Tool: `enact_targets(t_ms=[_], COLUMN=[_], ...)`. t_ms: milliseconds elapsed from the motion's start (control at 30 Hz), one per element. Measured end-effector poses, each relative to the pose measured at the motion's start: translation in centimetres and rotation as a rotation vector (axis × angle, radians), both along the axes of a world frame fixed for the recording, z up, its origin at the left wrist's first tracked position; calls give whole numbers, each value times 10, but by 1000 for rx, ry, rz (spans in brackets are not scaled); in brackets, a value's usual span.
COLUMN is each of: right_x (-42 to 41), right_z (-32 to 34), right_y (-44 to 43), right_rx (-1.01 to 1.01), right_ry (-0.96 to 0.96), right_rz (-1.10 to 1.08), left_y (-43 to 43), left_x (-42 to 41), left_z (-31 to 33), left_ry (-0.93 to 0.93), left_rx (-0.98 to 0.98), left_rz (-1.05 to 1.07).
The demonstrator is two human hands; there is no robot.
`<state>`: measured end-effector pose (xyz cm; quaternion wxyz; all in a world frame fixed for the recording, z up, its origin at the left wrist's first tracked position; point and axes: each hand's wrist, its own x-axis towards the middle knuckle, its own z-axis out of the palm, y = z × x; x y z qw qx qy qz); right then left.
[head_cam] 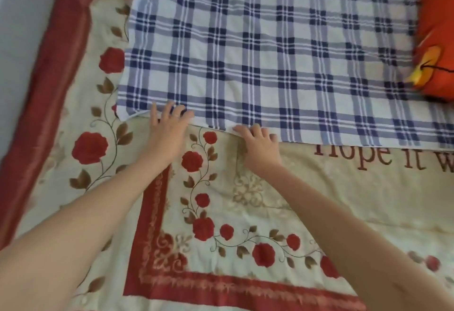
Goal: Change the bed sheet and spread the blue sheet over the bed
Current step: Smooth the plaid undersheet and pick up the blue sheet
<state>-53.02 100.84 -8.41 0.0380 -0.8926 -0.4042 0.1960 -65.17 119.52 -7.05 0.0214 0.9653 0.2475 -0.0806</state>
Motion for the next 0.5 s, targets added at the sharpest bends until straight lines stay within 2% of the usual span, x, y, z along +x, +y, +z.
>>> enact_targets(t_ms=[67,167,233,267,333,400,433,500], right_x=[-17,-28,-26,-21,-4,9,8,-22], right_z=[-5,2,13,16,15,15,12,-2], right_y=[4,1,-7,-11,-5,22,40,86], right_rx=[76,62,203,327,474,422,328,74], right_ry=[38,178,175,103,-20,8,40,43], right_rz=[7,178,260,231,-37,-354,-405,-194], left_y=[14,27,34,36,42,39,36,38], left_x=[4,-24,-57,-72,-102,-123,-130,-141], left_z=[-6,-13,-14,-12,-5,1,4,6], left_ry=[29,44,48,56,73,29,-20,-128], left_rx=[40,0,-58,-81,-105,-127,-117,-59], left_rz=[-79,-93,-19,35,110,139,143,181])
